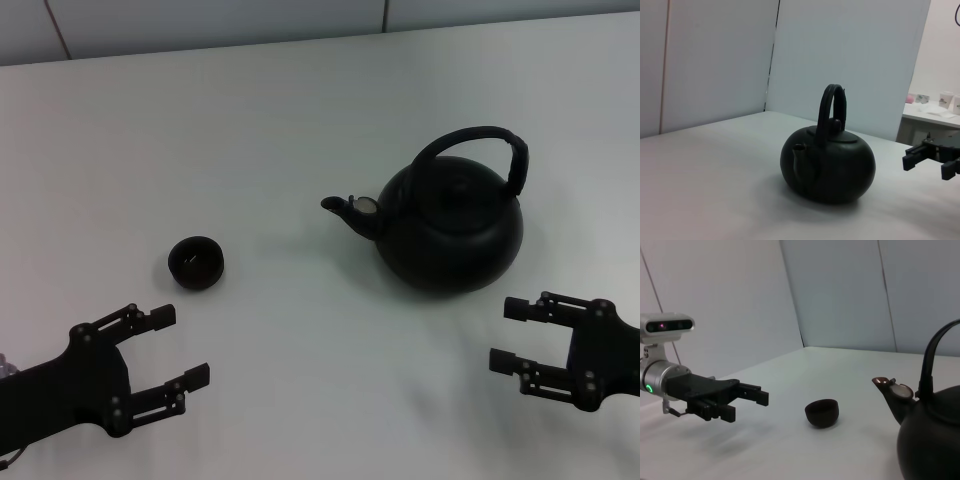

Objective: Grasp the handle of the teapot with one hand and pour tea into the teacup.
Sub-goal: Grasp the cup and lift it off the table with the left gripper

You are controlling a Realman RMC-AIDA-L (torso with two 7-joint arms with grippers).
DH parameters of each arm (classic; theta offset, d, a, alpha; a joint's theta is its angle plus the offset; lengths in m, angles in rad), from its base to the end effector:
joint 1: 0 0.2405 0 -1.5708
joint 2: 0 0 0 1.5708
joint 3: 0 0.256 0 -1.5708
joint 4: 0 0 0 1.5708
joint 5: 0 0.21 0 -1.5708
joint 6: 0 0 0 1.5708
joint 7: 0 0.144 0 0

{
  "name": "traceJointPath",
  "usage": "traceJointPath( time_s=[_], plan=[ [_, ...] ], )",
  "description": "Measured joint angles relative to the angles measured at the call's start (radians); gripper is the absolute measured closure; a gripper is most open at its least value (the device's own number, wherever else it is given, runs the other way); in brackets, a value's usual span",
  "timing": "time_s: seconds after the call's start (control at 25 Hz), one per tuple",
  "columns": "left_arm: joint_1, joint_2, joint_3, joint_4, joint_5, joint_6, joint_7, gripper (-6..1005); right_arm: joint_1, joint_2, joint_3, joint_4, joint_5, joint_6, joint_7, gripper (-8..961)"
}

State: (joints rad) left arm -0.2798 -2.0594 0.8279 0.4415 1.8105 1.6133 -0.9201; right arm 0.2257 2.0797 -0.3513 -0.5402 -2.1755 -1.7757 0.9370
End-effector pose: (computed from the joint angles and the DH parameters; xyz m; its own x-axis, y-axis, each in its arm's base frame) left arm -0.3193 0.2332 -0.0303 0.7866 0.2309 0.5727 0.3958 -0.9005 -0.1805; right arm 0.3505 0.2008 0.0052 0.7561 -0.2884 -0.5875 -0.5016 -0.8320 -0.2371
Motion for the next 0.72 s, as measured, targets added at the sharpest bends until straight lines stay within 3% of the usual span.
traceJointPath(
  time_s=[0.04,0.72],
  plan=[
    [-0.001,0.0,0.0,-0.001,0.0,-0.001,0.0,186,0.004,0.0,-0.001,0.005,0.0,0.006,-0.005,280],
    [-0.013,-0.001,-0.004,-0.024,-0.005,-0.004,-0.005,193,0.049,-0.002,-0.003,0.069,-0.022,0.076,-0.042,280]
  ],
)
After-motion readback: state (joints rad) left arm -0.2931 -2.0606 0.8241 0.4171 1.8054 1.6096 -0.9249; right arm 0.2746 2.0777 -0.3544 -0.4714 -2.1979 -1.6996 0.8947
